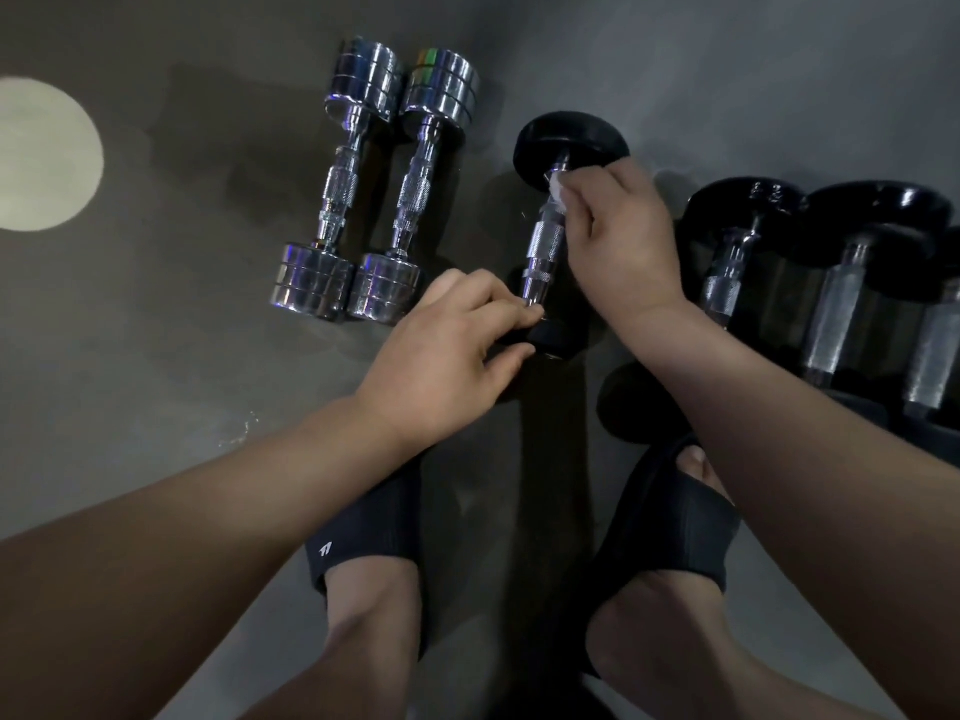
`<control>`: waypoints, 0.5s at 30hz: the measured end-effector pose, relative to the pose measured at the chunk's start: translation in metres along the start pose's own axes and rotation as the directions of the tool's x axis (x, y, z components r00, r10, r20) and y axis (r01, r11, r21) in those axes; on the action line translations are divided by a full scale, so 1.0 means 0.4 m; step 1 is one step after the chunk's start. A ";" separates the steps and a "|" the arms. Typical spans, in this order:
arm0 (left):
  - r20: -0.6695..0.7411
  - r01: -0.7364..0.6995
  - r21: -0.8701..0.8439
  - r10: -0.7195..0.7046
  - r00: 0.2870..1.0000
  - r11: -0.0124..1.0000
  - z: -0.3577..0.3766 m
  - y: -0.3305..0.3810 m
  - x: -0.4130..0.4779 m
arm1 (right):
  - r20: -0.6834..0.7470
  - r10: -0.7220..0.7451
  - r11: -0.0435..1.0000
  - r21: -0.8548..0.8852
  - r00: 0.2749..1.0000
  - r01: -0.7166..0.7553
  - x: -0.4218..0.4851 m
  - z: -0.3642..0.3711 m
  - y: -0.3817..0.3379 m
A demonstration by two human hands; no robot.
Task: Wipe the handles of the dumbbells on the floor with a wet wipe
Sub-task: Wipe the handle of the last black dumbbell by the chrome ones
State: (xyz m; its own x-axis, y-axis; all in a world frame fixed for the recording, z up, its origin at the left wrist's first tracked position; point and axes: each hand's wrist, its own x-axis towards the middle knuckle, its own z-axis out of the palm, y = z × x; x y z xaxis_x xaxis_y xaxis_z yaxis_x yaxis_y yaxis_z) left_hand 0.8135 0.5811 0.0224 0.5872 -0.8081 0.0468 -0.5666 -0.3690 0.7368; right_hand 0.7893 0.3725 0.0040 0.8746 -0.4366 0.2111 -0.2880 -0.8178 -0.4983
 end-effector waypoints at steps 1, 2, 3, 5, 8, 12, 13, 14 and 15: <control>0.003 -0.001 0.002 0.001 1.000 1.000 0.000 0.000 0.001 | -0.005 -0.004 1.000 0.008 1.000 0.004 -0.005 0.002 0.001; 0.006 -0.003 0.003 0.003 1.000 1.000 -0.001 -0.001 0.001 | -0.005 -0.005 1.000 0.025 1.000 0.006 -0.011 0.002 0.000; 0.011 -0.004 0.002 0.004 1.000 1.000 -0.002 -0.002 0.001 | 0.005 -0.002 0.999 0.051 1.000 0.001 -0.018 -0.003 0.000; 0.015 -0.011 0.000 0.011 1.000 1.000 -0.004 -0.006 0.002 | 0.046 -0.010 0.995 0.099 0.999 0.005 -0.030 -0.017 -0.001; 0.004 -0.012 0.000 0.012 1.000 1.000 -0.003 -0.007 0.001 | 0.108 -0.021 0.996 0.084 0.994 0.012 -0.019 -0.032 0.001; 0.005 -0.010 -0.007 0.010 1.000 1.000 0.000 -0.004 0.000 | 0.069 0.064 0.995 0.068 0.996 -0.069 0.008 -0.023 0.002; 0.008 -0.008 -0.009 0.008 1.000 1.000 0.000 -0.006 -0.001 | 0.070 0.068 0.994 0.082 0.995 -0.074 0.000 -0.019 0.000; 0.009 -0.008 -0.011 0.008 1.000 1.000 -0.003 -0.009 -0.002 | 0.077 0.059 0.992 0.103 0.995 -0.067 -0.011 -0.018 -0.004; 0.007 -0.007 -0.013 0.007 1.000 1.000 -0.005 -0.012 -0.003 | 0.090 0.038 0.991 0.122 0.995 -0.049 -0.023 -0.019 -0.007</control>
State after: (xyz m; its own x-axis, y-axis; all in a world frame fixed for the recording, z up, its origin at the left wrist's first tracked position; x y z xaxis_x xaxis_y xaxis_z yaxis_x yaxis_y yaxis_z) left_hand 0.8167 0.5846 0.0201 0.5789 -0.8140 0.0473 -0.5633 -0.3574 0.7449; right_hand 0.7791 0.3760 0.0098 0.8946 -0.4316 0.1158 -0.2803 -0.7438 -0.6068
